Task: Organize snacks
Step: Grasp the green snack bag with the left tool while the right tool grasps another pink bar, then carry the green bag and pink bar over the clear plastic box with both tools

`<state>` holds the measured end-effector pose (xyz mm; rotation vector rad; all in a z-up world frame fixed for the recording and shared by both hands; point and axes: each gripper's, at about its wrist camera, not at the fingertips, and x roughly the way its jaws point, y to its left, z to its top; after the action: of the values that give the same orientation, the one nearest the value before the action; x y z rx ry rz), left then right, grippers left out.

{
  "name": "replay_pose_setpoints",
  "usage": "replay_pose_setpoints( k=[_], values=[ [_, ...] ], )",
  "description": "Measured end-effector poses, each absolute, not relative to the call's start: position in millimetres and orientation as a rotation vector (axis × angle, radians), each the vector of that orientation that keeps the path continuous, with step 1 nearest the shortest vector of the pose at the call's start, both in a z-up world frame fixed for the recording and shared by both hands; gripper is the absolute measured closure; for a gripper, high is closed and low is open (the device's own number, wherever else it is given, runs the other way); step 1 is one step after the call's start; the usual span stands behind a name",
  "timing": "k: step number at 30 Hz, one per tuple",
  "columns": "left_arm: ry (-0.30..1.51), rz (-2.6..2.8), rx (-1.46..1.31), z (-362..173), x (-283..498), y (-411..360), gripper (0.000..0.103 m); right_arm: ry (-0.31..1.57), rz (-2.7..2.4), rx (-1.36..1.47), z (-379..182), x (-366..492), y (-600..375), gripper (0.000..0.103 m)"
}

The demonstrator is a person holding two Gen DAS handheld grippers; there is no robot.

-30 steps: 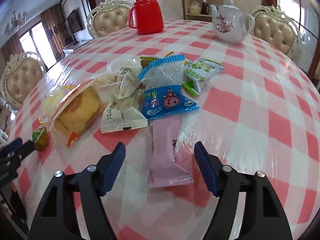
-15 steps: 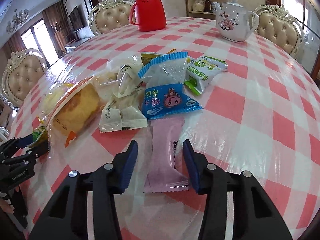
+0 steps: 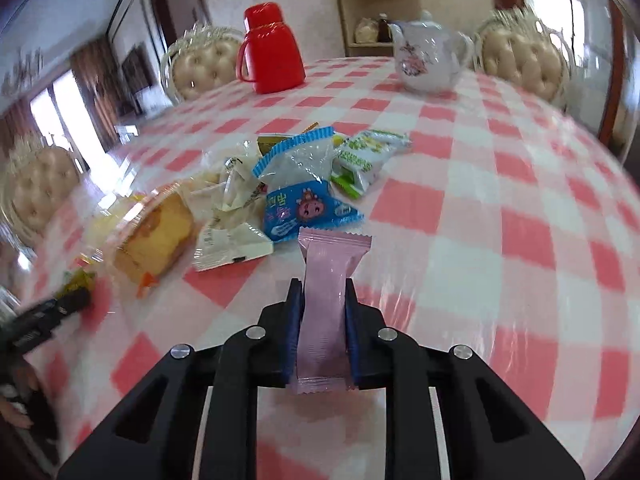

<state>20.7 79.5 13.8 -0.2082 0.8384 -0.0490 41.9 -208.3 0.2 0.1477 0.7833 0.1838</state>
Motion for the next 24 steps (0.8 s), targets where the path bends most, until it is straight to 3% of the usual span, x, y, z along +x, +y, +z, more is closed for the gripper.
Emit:
replay_pose_setpoints(
  k=[7, 24],
  values=[
    [0.780, -0.088, -0.278, 23, 6, 87, 0.050, 0.698, 0.290, 0.373, 20, 7, -229, 0.083],
    [0.720, -0.132, -0.328, 33, -24, 84, 0.050, 0.757, 0.456, 0.401, 12, -24, -177, 0.083]
  ],
)
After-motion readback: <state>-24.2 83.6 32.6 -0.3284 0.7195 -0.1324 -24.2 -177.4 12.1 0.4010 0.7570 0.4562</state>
